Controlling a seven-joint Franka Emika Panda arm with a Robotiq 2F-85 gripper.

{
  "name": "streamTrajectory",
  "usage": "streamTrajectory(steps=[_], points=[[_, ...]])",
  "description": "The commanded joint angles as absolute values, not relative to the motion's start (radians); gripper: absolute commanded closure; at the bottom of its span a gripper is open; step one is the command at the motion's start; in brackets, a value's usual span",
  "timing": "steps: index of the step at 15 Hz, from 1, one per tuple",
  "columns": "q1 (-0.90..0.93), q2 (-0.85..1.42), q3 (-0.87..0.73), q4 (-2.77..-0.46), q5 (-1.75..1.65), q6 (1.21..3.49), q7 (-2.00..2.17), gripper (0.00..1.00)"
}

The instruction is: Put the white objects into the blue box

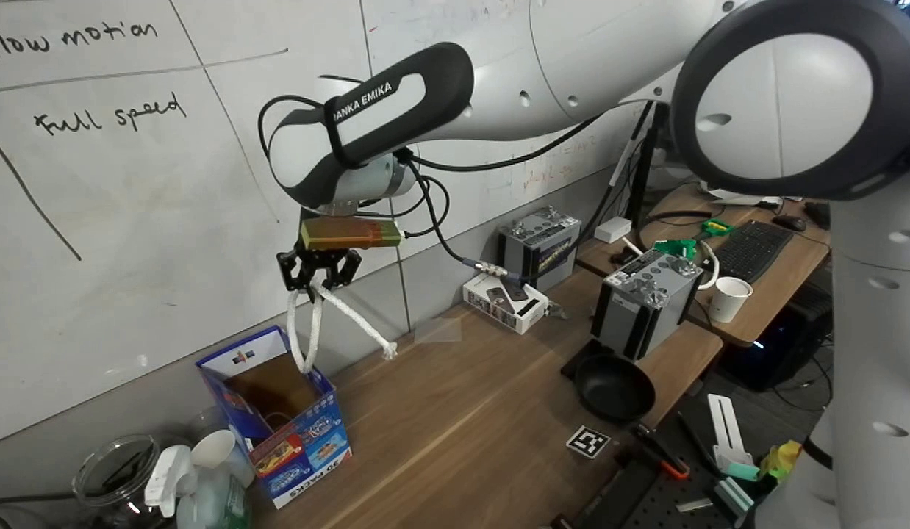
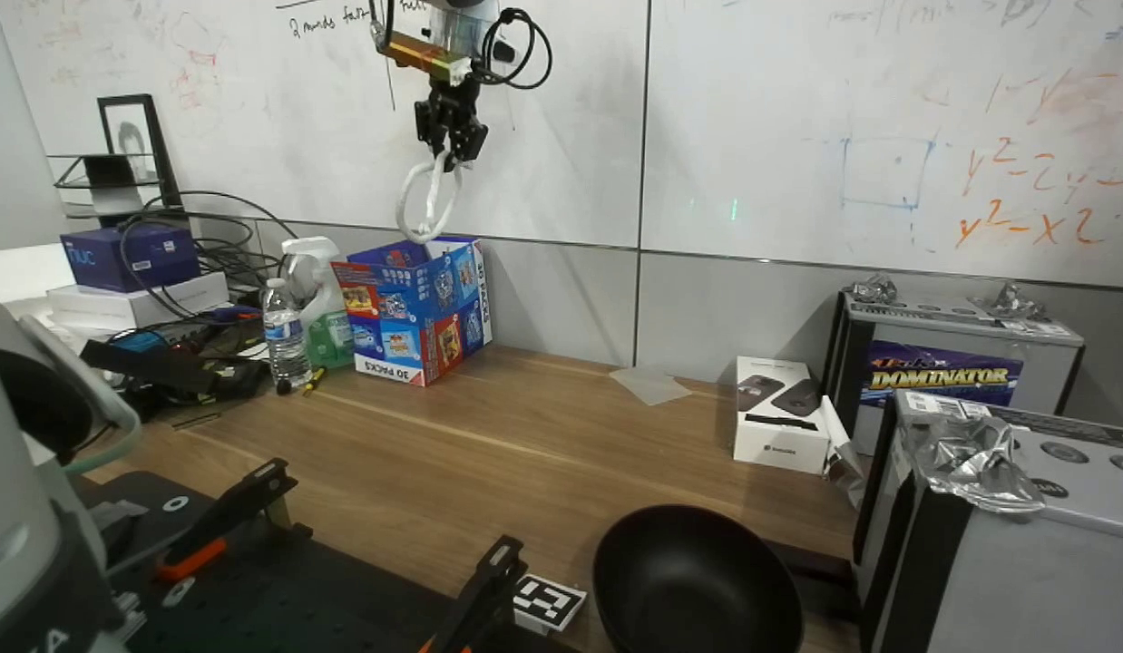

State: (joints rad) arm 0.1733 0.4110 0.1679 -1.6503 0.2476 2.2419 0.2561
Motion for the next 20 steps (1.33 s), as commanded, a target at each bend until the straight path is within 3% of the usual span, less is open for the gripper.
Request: streamTrajectory(steps=[1,20], points=[[0.216,0.46,0.161,-1.603,0.224,2.23,0.295,0.98],[0.335,0.677,0.107,-1.394,0.147,2.354,0.44,0.96]])
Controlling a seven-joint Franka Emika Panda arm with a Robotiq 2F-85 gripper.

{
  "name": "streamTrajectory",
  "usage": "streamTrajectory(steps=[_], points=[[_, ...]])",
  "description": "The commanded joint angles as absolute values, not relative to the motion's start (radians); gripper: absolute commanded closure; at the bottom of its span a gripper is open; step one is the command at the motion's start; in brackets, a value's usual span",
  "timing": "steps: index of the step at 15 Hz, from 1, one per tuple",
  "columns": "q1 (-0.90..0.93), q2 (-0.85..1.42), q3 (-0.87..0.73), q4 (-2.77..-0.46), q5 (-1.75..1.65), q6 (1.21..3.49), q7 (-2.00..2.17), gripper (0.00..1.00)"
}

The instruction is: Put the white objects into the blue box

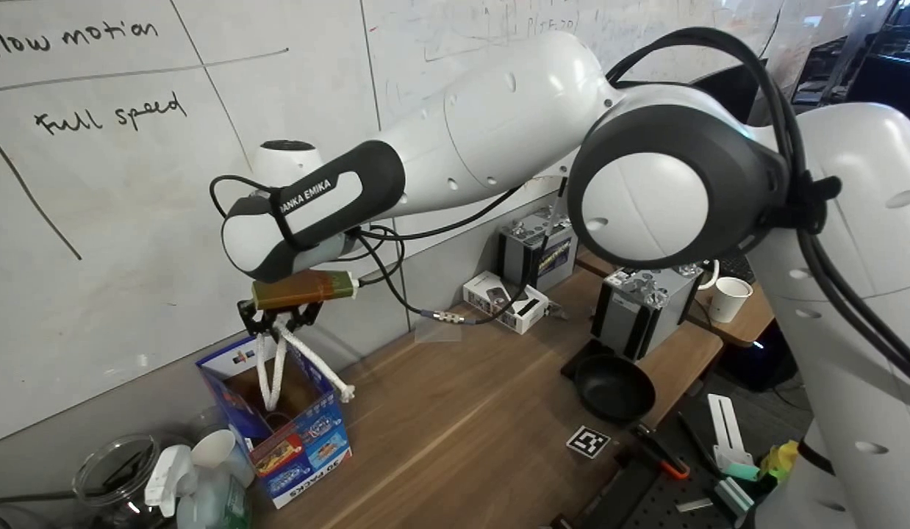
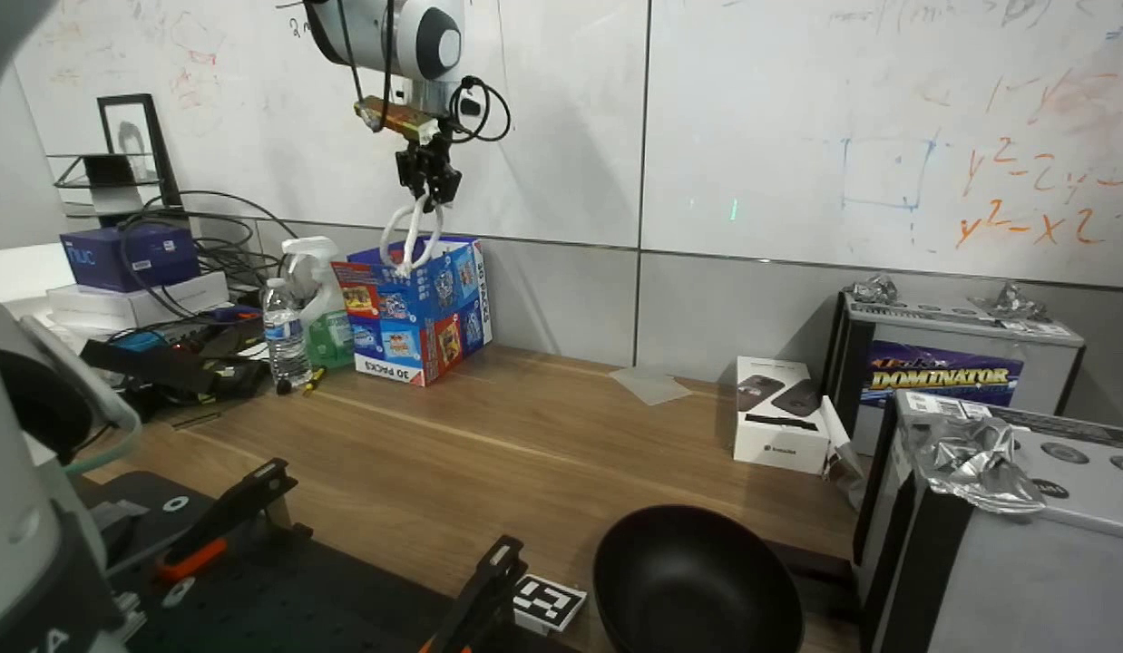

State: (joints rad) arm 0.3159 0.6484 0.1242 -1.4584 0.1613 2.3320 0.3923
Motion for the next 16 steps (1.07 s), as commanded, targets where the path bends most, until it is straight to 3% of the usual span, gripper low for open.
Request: streamTrajectory(steps=[1,10,11,12,14,16], points=[[0.339,0.681,0.104,-1.39,0.142,2.37,0.448,0.96],[0.386,0.739,0.095,-1.346,0.113,2.389,0.484,0.98],[0.389,0.749,0.094,-1.337,0.113,2.377,0.49,0.9],[0.391,0.756,0.096,-1.33,0.114,2.367,0.491,0.66],[0.397,0.767,0.091,-1.324,0.109,2.363,0.494,0.63],[0.402,0.774,0.085,-1.32,0.104,2.36,0.5,0.49]])
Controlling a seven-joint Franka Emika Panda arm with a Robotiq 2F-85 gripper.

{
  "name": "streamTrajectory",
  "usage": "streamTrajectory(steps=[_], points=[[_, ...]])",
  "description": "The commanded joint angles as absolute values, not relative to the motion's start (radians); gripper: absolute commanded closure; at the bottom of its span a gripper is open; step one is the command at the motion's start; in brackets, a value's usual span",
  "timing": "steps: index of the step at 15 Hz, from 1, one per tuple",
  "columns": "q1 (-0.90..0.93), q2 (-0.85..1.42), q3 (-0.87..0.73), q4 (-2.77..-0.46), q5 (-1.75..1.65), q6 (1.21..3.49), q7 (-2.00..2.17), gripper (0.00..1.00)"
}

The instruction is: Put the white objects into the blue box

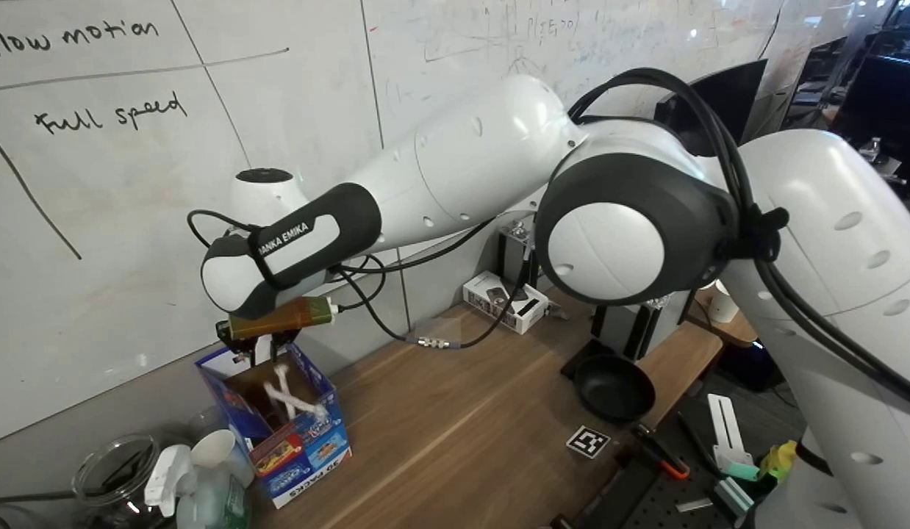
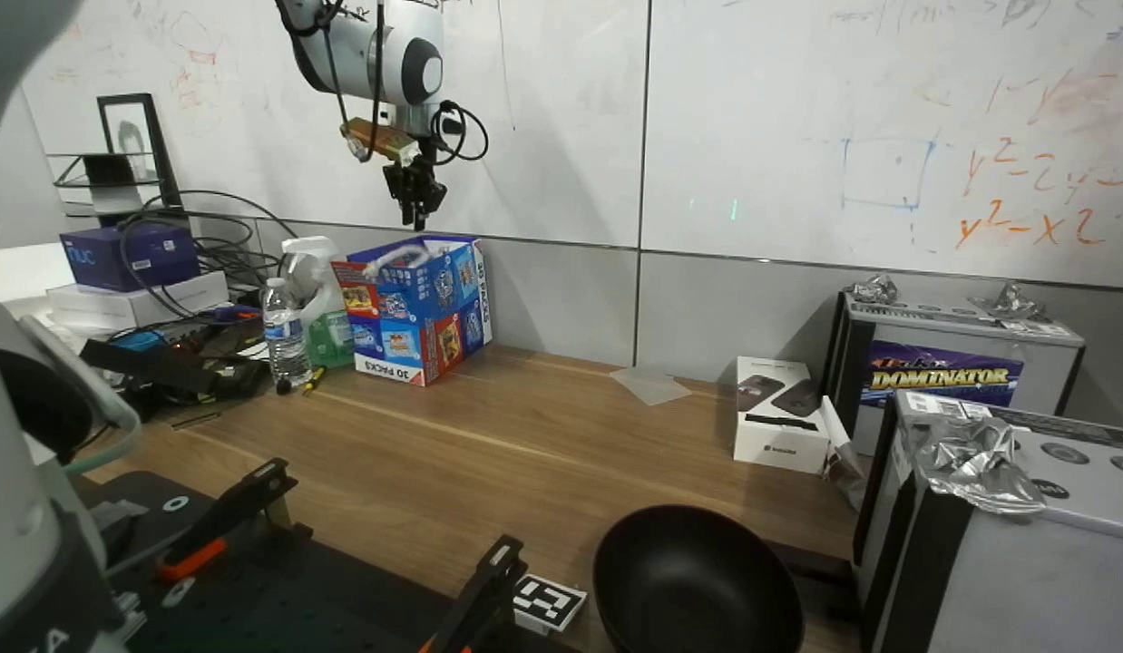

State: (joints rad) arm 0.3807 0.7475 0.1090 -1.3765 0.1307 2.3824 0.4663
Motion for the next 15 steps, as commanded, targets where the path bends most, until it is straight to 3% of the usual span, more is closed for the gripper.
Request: streamTrajectory(steps=[1,6,15], points=[[0.402,0.777,0.083,-1.318,0.103,2.359,0.5,0.39],[0.391,0.756,0.065,-1.337,0.083,2.316,0.476,0.01],[0.25,0.463,0.067,-1.526,-0.065,1.886,0.134,0.0]])
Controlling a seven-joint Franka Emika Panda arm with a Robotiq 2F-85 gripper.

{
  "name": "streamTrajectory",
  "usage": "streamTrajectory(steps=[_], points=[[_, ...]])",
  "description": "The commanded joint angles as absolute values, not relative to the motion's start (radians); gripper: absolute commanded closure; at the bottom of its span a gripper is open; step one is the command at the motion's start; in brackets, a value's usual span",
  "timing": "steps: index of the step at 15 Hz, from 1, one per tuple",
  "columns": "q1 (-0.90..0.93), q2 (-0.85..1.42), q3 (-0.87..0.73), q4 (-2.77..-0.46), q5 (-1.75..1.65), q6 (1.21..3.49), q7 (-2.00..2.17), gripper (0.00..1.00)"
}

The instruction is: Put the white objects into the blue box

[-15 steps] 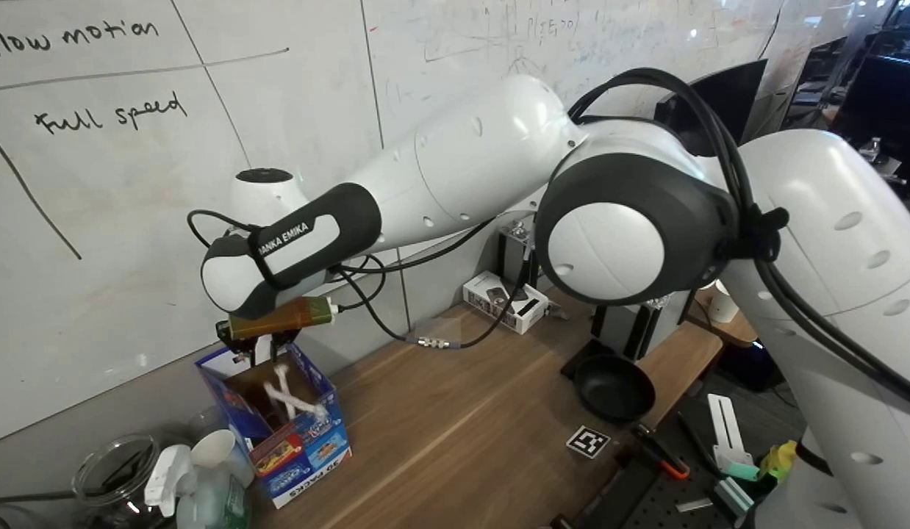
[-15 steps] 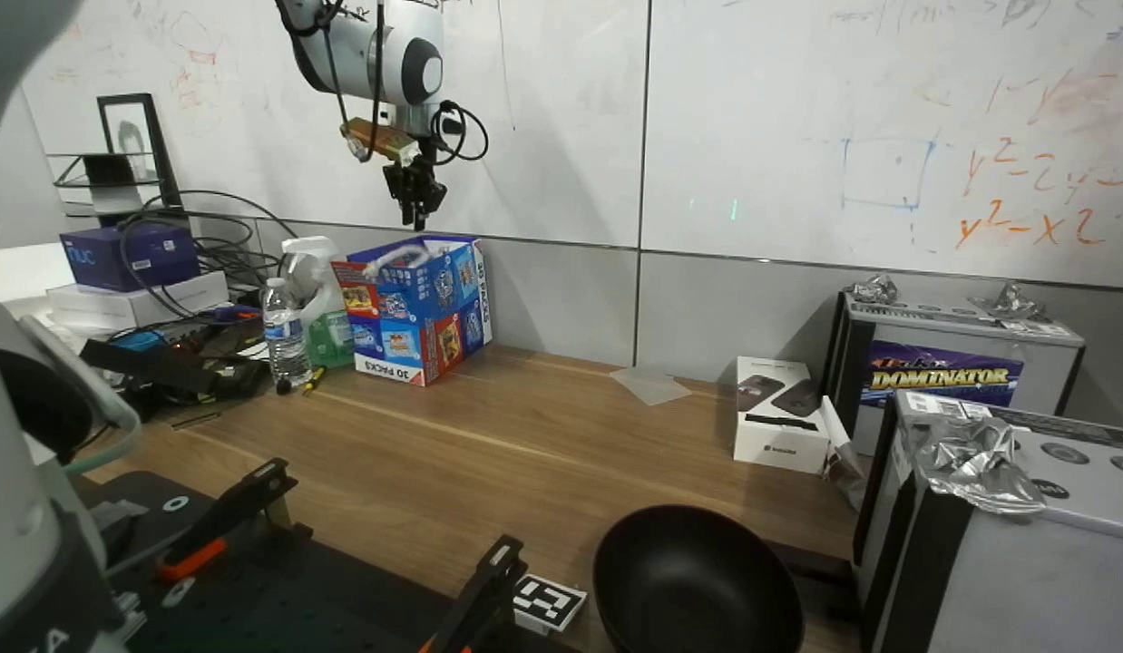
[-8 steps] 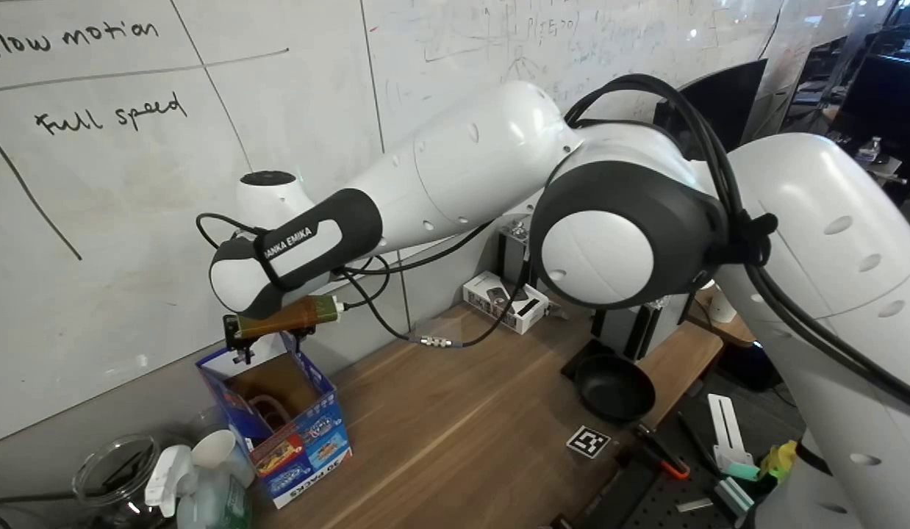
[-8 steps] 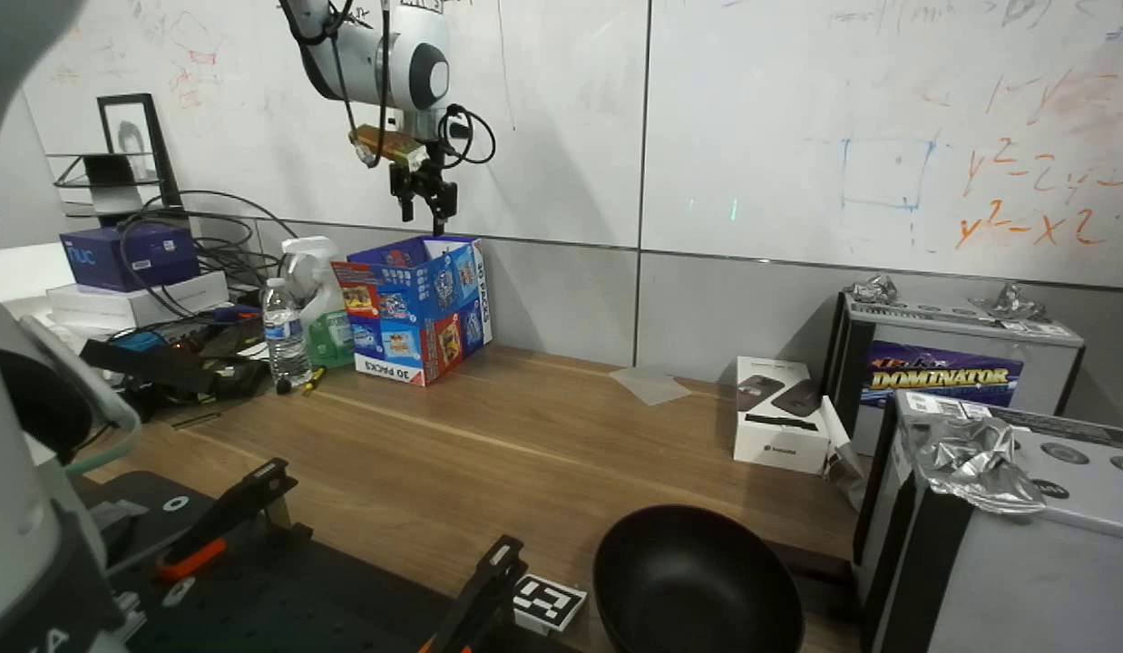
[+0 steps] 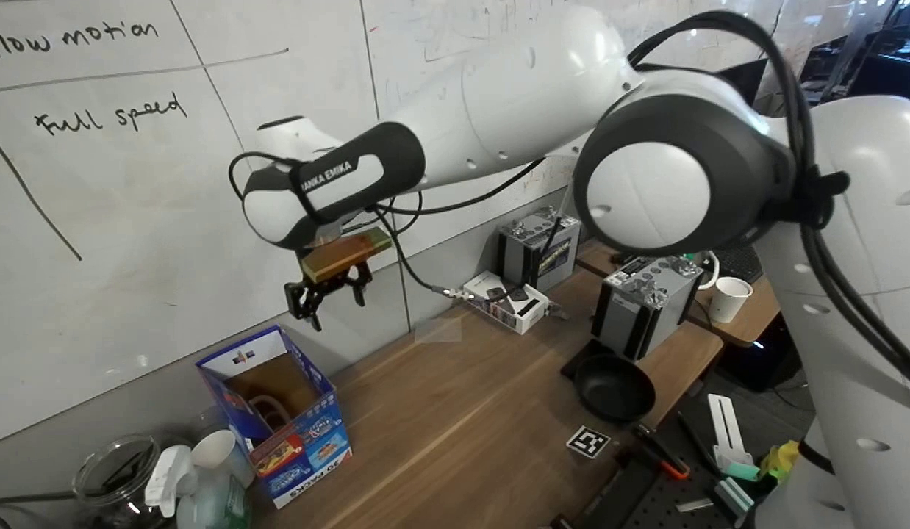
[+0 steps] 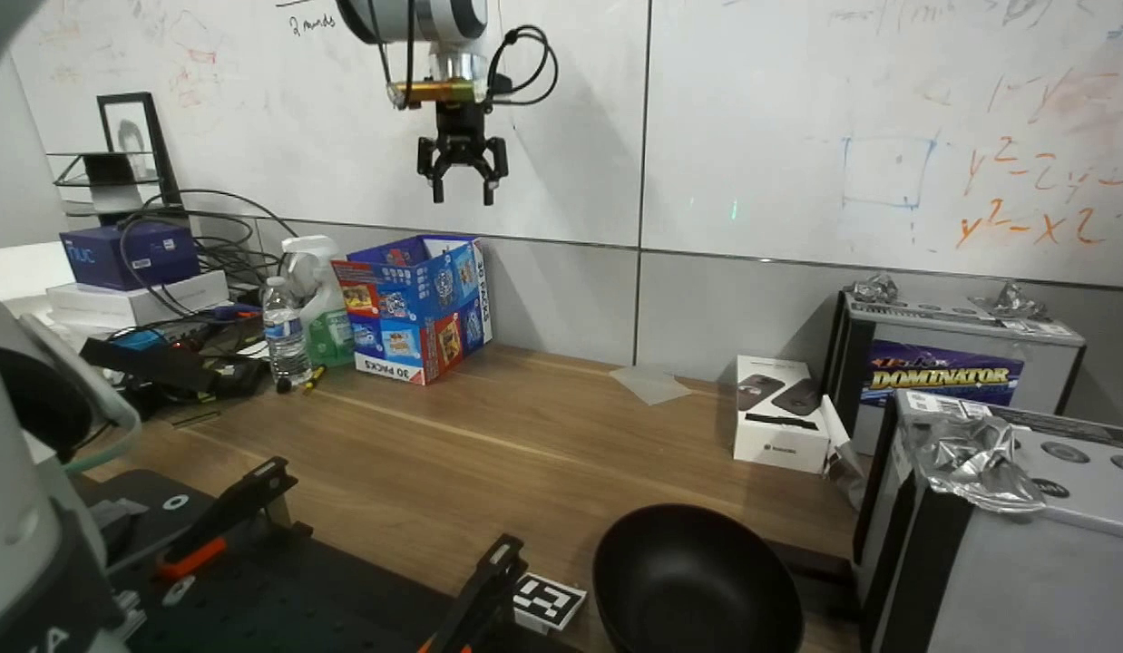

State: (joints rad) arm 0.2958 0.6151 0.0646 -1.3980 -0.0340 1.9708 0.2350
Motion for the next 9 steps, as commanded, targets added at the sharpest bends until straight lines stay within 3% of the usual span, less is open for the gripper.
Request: streamTrajectory(steps=[1,9], points=[[0.233,0.417,0.061,-1.566,-0.081,1.862,0.111,0.0],[0.083,0.027,0.046,-1.964,-0.089,1.938,-0.002,0.0]])
